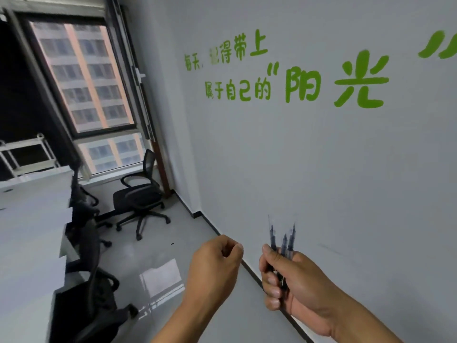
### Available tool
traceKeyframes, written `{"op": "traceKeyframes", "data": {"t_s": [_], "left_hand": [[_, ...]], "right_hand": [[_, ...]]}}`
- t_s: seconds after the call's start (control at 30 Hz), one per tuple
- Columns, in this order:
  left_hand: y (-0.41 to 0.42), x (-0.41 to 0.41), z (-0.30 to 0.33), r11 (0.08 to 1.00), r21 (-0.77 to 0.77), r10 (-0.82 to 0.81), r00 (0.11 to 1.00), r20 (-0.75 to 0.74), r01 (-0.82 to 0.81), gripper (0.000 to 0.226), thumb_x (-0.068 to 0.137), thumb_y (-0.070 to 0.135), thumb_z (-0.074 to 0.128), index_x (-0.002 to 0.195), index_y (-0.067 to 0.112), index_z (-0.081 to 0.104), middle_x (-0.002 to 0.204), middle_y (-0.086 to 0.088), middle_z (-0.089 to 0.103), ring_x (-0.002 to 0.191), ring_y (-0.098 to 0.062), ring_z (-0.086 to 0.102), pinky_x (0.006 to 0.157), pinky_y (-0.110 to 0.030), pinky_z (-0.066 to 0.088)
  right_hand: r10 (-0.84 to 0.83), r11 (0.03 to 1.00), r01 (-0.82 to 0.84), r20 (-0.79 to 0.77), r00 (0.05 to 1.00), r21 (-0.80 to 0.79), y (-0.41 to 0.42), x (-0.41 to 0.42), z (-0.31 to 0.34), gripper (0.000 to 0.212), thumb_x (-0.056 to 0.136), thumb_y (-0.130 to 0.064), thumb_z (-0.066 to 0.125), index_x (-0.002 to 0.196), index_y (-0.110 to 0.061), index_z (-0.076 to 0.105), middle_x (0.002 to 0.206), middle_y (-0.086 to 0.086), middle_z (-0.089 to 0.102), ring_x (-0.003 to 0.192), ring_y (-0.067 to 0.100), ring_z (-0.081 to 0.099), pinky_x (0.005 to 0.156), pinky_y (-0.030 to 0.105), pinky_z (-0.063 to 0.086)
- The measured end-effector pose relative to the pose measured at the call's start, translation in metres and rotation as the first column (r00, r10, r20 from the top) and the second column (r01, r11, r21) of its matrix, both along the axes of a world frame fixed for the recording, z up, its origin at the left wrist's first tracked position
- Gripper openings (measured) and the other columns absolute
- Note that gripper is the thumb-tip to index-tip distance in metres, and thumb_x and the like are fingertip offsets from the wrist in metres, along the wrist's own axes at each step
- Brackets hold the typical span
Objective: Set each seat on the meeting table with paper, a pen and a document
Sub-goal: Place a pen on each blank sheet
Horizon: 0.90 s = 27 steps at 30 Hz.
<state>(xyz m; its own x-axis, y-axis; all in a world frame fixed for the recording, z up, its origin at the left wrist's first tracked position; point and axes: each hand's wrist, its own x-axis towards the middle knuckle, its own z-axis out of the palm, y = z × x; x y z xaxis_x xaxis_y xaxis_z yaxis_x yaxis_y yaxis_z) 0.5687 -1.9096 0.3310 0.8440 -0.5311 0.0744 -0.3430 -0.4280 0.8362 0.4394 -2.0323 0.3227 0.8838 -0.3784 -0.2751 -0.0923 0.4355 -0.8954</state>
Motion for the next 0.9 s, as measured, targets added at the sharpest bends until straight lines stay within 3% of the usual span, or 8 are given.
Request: {"op": "traceKeyframes", "data": {"t_s": [0.2,0.37,0.47,0.67,0.9], "left_hand": [[-0.007,0.067,0.007,0.963,0.039,0.268,0.963,0.012,-0.268,0.027,0.099,0.040,0.063,0.077,0.026,0.069,0.068,0.006,0.070,0.068,-0.016,0.071,0.071,-0.044,0.063],[0.023,0.139,0.002,0.872,0.031,0.487,0.873,0.031,-0.488,0.030,0.102,0.041,0.063,0.077,0.025,0.069,0.069,0.006,0.071,0.063,-0.011,0.068,0.070,-0.043,0.062],[0.041,0.181,-0.006,0.829,0.018,0.558,0.830,0.017,-0.558,0.031,0.102,0.041,0.063,0.074,0.026,0.067,0.067,0.005,0.068,0.059,-0.009,0.061,0.070,-0.045,0.061],[0.088,0.301,-0.013,0.736,-0.008,0.676,0.737,0.000,-0.676,0.030,0.100,0.047,0.061,0.079,0.029,0.071,0.071,0.007,0.073,0.069,-0.012,0.072,0.075,-0.047,0.065],[0.124,0.412,0.008,0.664,-0.025,0.748,0.663,0.034,-0.747,0.028,0.103,0.044,0.062,0.081,0.031,0.072,0.072,0.011,0.073,0.068,-0.009,0.071,0.069,-0.036,0.064]], "right_hand": [[0.283,0.959,-0.283,-0.010,0.959,0.003,-0.042,0.114,0.006,0.036,0.101,-0.040,0.067,0.087,-0.006,0.063,0.070,0.010,0.038,0.058,0.021,0.035,0.056,0.034,0.032],[0.505,0.863,-0.504,-0.019,0.863,0.014,-0.027,0.220,0.003,0.036,0.099,-0.039,0.068,0.083,-0.007,0.066,0.070,0.010,0.037,0.057,0.021,0.036,0.056,0.034,0.033],[0.583,0.812,-0.583,-0.039,0.811,0.015,-0.013,0.279,-0.003,0.037,0.099,-0.040,0.066,0.088,-0.004,0.070,0.070,0.010,0.039,0.057,0.021,0.036,0.055,0.034,0.032],[0.665,0.744,-0.668,-0.087,0.741,0.004,0.025,0.410,-0.005,0.051,0.095,-0.043,0.067,0.108,0.006,0.072,0.071,0.012,0.045,0.057,0.020,0.040,0.053,0.034,0.035],[0.763,0.646,-0.763,-0.056,0.644,0.022,0.060,0.549,0.013,0.048,0.102,-0.040,0.063,0.114,0.004,0.076,0.074,0.013,0.048,0.060,0.021,0.045,0.054,0.036,0.038]]}}
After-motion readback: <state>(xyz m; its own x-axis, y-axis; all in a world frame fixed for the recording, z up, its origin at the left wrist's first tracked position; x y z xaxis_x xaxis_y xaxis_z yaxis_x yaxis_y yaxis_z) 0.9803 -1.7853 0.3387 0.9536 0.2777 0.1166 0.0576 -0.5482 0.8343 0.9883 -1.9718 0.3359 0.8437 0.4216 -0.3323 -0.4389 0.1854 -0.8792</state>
